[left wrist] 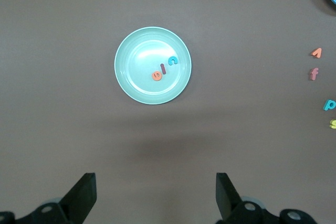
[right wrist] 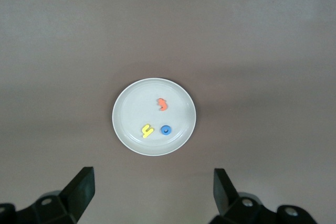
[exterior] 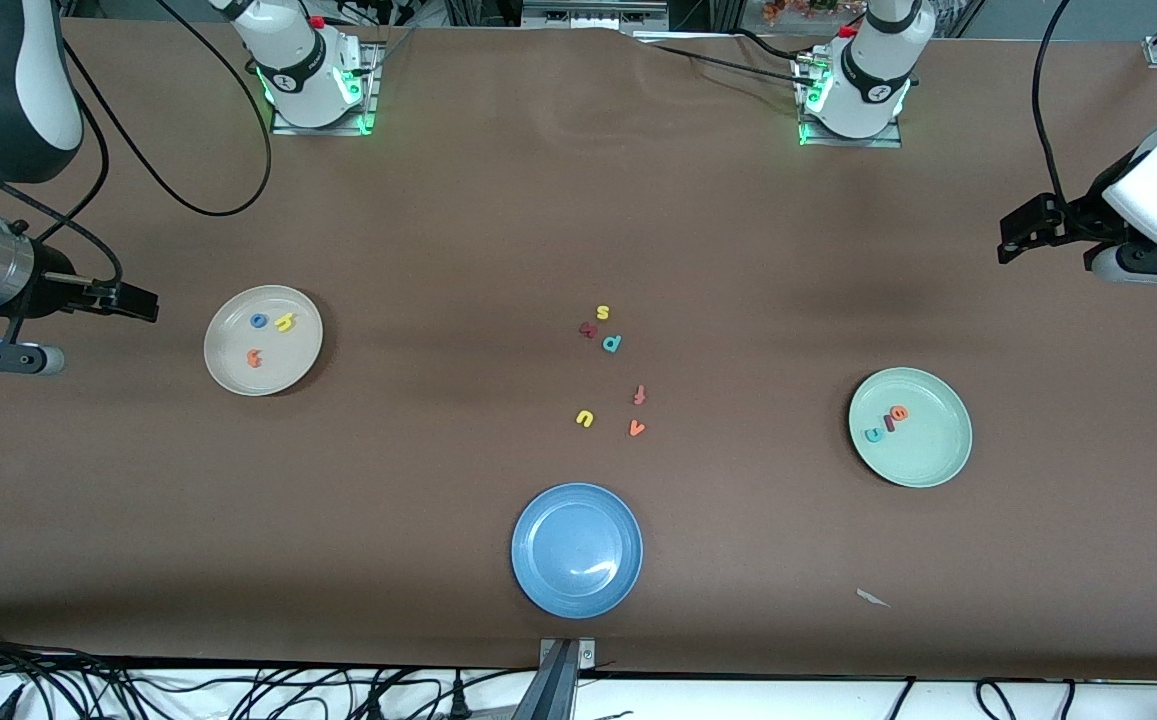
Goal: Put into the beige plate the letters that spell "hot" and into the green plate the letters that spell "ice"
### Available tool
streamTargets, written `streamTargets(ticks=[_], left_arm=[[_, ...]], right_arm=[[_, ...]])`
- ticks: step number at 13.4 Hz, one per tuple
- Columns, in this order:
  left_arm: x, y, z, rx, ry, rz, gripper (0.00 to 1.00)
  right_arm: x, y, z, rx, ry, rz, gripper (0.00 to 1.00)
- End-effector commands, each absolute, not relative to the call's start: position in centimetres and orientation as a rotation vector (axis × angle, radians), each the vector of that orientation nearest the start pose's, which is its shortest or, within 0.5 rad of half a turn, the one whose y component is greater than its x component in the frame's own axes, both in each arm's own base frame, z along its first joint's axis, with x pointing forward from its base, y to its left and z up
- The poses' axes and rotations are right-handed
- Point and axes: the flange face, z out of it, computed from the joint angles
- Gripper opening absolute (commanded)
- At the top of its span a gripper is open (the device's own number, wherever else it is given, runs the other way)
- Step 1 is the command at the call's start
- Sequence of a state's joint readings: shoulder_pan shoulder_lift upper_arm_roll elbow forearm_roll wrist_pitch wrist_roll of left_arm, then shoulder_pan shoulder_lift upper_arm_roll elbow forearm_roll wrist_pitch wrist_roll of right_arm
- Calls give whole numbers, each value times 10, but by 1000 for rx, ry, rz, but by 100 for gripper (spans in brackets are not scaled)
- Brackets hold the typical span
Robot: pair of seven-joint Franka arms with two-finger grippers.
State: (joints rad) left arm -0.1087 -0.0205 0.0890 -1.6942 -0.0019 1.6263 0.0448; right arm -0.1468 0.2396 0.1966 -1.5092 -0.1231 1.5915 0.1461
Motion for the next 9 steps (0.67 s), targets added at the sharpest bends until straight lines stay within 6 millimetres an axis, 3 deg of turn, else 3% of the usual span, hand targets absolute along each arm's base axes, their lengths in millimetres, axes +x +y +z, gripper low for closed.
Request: streamTargets(ticks=[1, 9], left_arm=[[548, -9, 585, -3155, 105, 89, 100], [554, -6, 574, -3153, 95, 118, 100]], right_arm=[[619, 7, 517, -3231, 129, 227, 100], [620, 8, 518, -3229, 124, 225, 100]])
